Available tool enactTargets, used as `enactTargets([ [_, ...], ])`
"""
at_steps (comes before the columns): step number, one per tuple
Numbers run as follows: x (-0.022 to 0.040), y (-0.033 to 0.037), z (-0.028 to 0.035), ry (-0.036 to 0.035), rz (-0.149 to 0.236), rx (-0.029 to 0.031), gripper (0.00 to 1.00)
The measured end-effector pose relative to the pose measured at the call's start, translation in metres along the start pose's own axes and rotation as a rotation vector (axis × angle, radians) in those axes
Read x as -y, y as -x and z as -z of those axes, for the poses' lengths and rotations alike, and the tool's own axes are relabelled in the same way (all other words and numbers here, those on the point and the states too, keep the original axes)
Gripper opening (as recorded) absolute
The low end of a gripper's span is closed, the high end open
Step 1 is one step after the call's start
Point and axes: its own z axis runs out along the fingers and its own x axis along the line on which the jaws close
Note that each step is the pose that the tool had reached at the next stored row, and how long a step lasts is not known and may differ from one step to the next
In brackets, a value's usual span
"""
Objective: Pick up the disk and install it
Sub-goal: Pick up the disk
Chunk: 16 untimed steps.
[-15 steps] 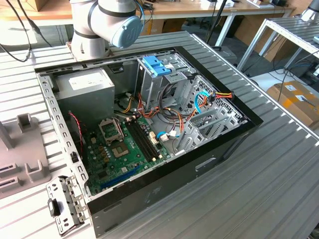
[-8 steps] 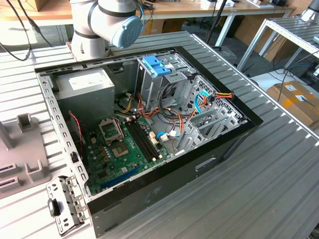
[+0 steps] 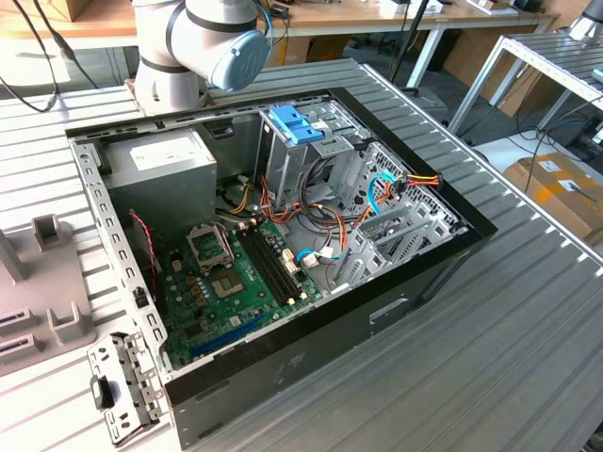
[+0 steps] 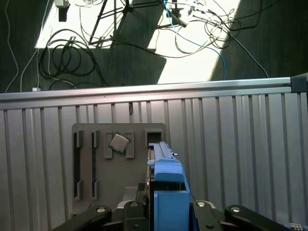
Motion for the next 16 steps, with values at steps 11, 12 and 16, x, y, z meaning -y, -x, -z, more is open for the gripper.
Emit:
enactTargets([
  [11, -0.0003, 0.0004, 0.0101, 0.0, 0.0, 0.0, 0.36],
  [12, -0.0003, 0.0005, 0.0108, 0.0, 0.0, 0.0, 0.36],
  [16, -0.0004, 0.0006, 0.0152, 0.0, 0.0, 0.0, 0.36],
])
